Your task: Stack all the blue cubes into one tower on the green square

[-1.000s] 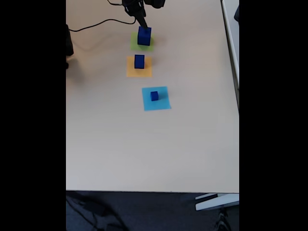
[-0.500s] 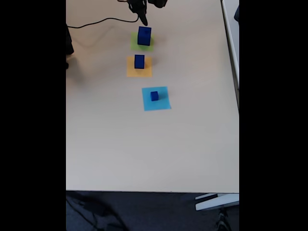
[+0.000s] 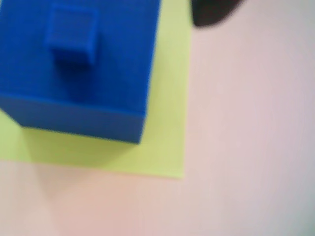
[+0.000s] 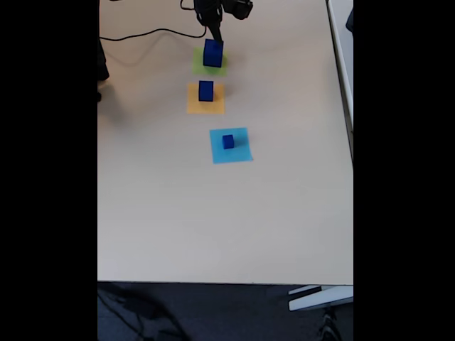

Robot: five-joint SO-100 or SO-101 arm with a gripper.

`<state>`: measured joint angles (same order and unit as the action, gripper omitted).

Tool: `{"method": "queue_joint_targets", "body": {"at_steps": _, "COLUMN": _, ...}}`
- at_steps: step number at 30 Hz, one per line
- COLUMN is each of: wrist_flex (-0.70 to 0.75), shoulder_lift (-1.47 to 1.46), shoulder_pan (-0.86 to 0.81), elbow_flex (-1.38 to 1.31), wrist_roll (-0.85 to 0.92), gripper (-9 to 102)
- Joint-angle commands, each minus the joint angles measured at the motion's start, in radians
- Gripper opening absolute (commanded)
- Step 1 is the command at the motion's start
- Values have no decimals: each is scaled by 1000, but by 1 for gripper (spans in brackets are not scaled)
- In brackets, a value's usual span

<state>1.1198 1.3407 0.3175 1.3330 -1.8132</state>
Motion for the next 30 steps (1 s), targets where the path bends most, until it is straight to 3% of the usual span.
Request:
{"method": "queue_joint_targets", "body": {"at_steps": 1, "wrist_flex": -44, "shoulder_lift": 11, "shoulder_pan": -25, "elbow_flex": -8, "wrist_roll": 40, "gripper": 22}}
{"method": "queue_joint_targets", "body": {"at_steps": 30, "wrist_flex": -52, "shoulder_lift": -14, "shoulder_pan": 3, "elbow_flex": 83, "wrist_roll": 20, "gripper": 20}}
